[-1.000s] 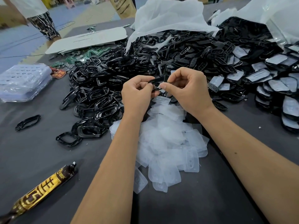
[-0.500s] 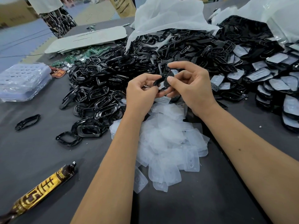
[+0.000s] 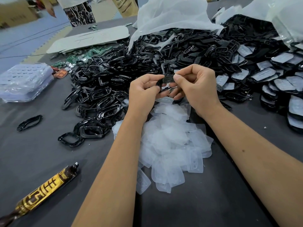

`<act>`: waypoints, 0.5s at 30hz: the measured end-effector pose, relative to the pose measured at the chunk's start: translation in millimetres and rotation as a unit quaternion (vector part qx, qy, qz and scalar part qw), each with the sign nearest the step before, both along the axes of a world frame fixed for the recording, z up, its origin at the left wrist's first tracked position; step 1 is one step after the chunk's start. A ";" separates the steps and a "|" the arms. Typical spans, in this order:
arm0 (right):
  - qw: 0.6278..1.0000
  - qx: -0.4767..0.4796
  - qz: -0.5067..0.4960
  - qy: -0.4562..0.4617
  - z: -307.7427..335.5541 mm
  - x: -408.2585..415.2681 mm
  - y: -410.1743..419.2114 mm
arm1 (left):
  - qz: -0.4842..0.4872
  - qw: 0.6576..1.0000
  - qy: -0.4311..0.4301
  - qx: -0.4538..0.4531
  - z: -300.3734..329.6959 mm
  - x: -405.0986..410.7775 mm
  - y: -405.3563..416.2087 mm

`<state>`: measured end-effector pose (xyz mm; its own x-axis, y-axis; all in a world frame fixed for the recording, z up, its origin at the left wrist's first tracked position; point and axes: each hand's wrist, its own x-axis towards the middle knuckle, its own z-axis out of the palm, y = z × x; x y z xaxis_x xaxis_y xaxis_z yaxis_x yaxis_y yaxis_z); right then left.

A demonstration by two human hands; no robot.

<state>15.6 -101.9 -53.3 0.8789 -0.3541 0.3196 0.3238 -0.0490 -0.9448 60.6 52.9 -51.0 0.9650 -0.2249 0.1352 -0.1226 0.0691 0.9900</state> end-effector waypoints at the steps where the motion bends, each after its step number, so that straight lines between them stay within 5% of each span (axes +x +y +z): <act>1: 1.000 0.001 -0.002 -0.001 -0.1 0.2 0.1 | 0.001 1.000 0.000 -0.001 0.3 -0.2 -0.3; 15: 0.999 -0.037 -0.025 -0.025 -0.9 -0.7 0.4 | 0.002 1.000 0.009 -0.022 2.8 -1.2 -0.6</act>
<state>14.9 -101.5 -54.3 0.8433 -0.3703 0.3895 0.3661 -0.1349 -0.9208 59.4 52.4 -48.2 0.9681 -0.2152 0.1280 -0.1056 0.1129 0.9880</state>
